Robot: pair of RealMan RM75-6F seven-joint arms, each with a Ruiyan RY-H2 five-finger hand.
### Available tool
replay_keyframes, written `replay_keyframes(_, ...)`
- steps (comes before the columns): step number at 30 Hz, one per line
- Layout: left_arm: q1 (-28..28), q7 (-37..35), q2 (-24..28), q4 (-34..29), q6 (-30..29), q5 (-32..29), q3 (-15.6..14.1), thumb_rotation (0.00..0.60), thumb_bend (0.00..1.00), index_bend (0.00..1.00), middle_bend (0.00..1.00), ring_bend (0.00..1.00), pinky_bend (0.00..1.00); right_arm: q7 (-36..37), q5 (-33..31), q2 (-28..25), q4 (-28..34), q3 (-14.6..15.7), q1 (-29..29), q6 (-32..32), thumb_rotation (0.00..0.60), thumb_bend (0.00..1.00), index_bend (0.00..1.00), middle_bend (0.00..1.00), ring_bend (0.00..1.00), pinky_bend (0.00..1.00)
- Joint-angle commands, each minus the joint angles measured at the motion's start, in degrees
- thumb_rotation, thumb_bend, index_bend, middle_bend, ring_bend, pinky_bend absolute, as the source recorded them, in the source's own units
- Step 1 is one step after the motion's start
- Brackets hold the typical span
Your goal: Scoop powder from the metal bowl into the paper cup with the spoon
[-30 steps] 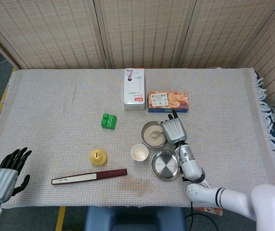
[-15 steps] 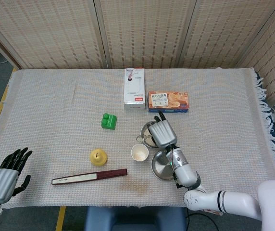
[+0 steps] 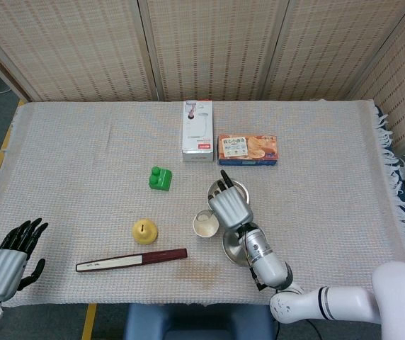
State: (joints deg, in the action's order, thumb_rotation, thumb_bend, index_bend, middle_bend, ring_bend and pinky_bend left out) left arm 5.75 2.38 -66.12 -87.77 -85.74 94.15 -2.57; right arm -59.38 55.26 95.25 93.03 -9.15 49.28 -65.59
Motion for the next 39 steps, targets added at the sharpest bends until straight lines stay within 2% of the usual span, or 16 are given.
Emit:
replay_keyframes(1,0.00,-0.02,-0.01,0.03,0.01,-0.01,0.00,0.600,0.45,0.00,0.00,0.00,0.12,-3.94,2.03,0.08,0.49,1.84,0.88,-1.46,0.600,0.31,0.88,0.55,0.21,0.07)
replay_keyframes(8,0.08,0.15,-0.04,-0.03,0.20,0.11,-0.08,0.600,0.45,0.00,0.00,0.00,0.12,-15.18,5.74,0.62,1.25,5.43,2.15,-4.71,0.600,0.31,0.88,0.55,0.21,0.07)
replay_keyframes(15,-0.01,-0.25,0.08,0.00,-0.08,0.41,-0.19,0.600,0.45,0.00,0.00,0.00,0.12,-23.18,10.67,1.44,0.83,8.14,2.71,-7.00,0.600,0.31,0.88,0.55,0.21,0.07)
replay_keyframes(26,-0.03,-0.73,0.27,-0.04,-0.26,0.82,-0.36,0.600,0.45,0.00,0.00,0.00,0.12,-31.32,14.18,1.18,-1.10,10.07,2.84,-6.86,0.600,0.31,0.87,0.55,0.21,0.07)
replay_keyframes(33,-0.03,-0.40,0.10,0.06,-0.14,0.43,-0.16,0.600,0.45,0.00,0.00,0.00,0.12,-36.24,22.72,2.21,-6.42,12.58,3.95,-6.29,0.600,0.31,0.87,0.55,0.22,0.07)
replay_keyframes(39,0.19,-1.07,0.26,0.20,0.29,0.37,-0.19,0.600,0.45,0.00,0.00,0.00,0.12,-40.45,25.71,1.60,-5.84,14.01,3.59,-4.60,0.600,0.31,0.87,0.55,0.22,0.07)
